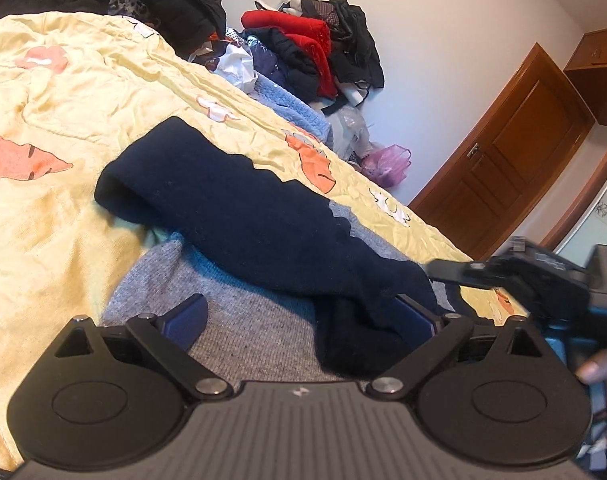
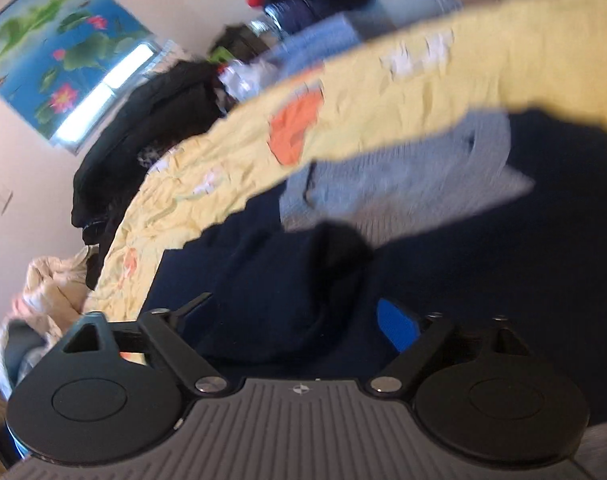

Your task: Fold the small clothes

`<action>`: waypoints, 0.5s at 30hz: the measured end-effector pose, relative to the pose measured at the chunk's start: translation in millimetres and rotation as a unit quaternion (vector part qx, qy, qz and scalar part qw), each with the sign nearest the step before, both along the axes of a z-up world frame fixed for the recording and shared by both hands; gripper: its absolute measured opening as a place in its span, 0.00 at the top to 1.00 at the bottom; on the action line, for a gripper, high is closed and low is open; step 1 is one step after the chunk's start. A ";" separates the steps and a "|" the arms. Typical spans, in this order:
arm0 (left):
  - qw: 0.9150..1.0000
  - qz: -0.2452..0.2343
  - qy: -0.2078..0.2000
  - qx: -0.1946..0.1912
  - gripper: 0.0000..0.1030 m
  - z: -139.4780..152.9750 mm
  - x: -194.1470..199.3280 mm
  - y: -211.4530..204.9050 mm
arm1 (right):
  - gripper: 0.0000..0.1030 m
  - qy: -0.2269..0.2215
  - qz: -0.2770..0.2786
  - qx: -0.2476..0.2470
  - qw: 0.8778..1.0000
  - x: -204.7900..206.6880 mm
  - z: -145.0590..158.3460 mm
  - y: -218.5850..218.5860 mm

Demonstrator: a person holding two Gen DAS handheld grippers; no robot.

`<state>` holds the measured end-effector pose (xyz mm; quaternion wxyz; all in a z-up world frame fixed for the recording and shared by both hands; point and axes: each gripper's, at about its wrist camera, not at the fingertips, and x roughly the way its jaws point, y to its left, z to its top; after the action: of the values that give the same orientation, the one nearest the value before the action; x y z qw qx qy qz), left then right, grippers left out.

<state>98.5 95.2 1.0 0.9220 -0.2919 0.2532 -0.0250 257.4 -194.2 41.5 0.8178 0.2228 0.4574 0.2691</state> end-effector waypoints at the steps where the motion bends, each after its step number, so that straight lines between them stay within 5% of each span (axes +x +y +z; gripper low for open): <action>1: 1.000 0.000 0.000 -0.001 0.03 0.3 -0.4 -0.1 | 0.19 0.007 -0.009 0.003 1.000 3.1 -3.1 1.5; 4: 1.000 0.000 -0.001 -0.002 0.03 0.7 -1.5 -0.2 | 0.22 0.020 -0.027 0.043 0.999 8.7 -7.2 1.0; 6: 1.000 0.000 -0.001 -0.004 0.03 0.7 -1.8 -0.1 | 0.41 0.028 -0.029 0.051 0.998 9.7 -10.5 3.5; 9: 1.000 -0.001 -0.002 -0.006 0.02 0.8 -2.6 0.4 | 0.72 0.018 -0.023 -0.001 1.000 9.4 -13.2 11.8; 15: 1.000 -0.001 -0.002 -0.008 0.02 1.3 -3.1 1.0 | 0.78 -0.044 -0.009 -0.003 0.999 2.7 3.1 9.7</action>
<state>95.4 96.1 2.3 0.9202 -0.2986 0.2515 -0.0284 260.0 -184.5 44.5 0.8404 0.2123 0.4196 0.2695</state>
